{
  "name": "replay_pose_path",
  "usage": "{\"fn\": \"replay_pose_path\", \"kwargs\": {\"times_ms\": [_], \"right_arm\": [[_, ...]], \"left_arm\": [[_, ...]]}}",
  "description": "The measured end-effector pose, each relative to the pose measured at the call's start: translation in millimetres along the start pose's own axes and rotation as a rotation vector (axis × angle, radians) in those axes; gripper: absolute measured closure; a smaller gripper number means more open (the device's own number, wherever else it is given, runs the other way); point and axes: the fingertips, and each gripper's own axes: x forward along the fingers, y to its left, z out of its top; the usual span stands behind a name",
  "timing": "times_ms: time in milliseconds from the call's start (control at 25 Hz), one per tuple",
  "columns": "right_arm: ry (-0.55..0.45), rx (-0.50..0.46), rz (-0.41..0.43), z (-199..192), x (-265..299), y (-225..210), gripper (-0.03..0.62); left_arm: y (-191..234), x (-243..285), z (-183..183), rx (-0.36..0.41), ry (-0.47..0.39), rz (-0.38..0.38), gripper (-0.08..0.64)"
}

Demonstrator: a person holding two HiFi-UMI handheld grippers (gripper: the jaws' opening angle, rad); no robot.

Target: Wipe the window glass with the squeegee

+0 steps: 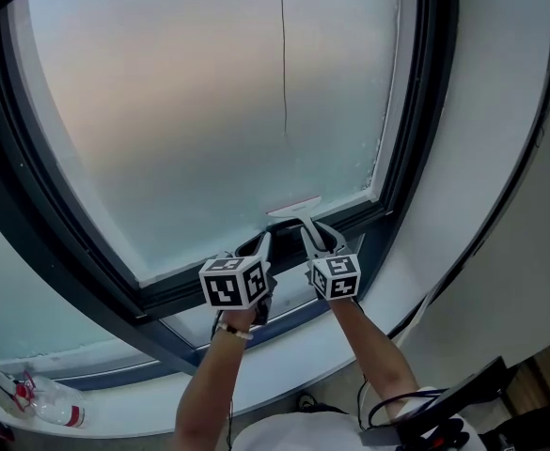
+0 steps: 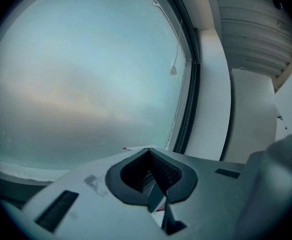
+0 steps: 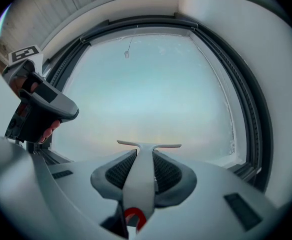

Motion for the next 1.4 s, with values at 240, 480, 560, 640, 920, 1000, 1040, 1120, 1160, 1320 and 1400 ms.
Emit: {"fn": "replay_pose_path", "kwargs": {"times_ms": [240, 480, 560, 640, 920, 1000, 1040, 1120, 1160, 1320, 1400], "right_arm": [[0.058, 0.044, 0.004, -18.0, -0.1, 0.0, 0.505], [0.079, 0.058, 0.005, -27.5, -0.4, -0.6, 0.505], [0.078, 0.056, 0.005, -27.5, 0.2, -0.7, 0.505], [0.074, 0.058, 0.002, -26.1, -0.4, -0.7, 0.505], [-0.05, 0.028, 0.017, 34.2, -12.1, 25.4, 0.505], [-0.109, -0.006, 0.04, 67.2, -13.8, 44.8, 0.505], [-0.138, -0.021, 0.054, 84.2, -14.0, 54.3, 0.505], [-0.187, -0.04, 0.079, 116.0, -13.6, 70.9, 0.505], [-0.209, -0.039, 0.092, 130.5, -13.3, 78.2, 0.505], [-0.29, -0.041, 0.121, 181.3, -13.3, 105.4, 0.505], [-0.33, -0.051, 0.122, 204.9, -13.8, 116.1, 0.505]], "left_arm": [[0.1, -1.3, -6.5, -0.015, 0.009, -0.006, 0.56], [7.0, -5.2, -12.2, -0.025, 0.018, 0.007, 0.56], [10.3, -6.9, -14.2, -0.031, 0.02, 0.013, 0.56], [12.6, -9.1, -15.2, -0.036, 0.021, 0.017, 0.56], [19.1, -26.3, 10.5, 0.011, -0.023, 0.031, 0.56], [22.6, -36.7, 26.6, 0.034, -0.048, 0.037, 0.56], [23.6, -41.7, 34.8, 0.044, -0.06, 0.038, 0.56], [24.7, -51.6, 50.2, 0.065, -0.081, 0.04, 0.56], [25.2, -56.9, 57.7, 0.077, -0.091, 0.043, 0.56], [28.2, -80.5, 88.5, 0.121, -0.131, 0.058, 0.56], [28.4, -92.2, 104.9, 0.146, -0.149, 0.062, 0.56]]}}
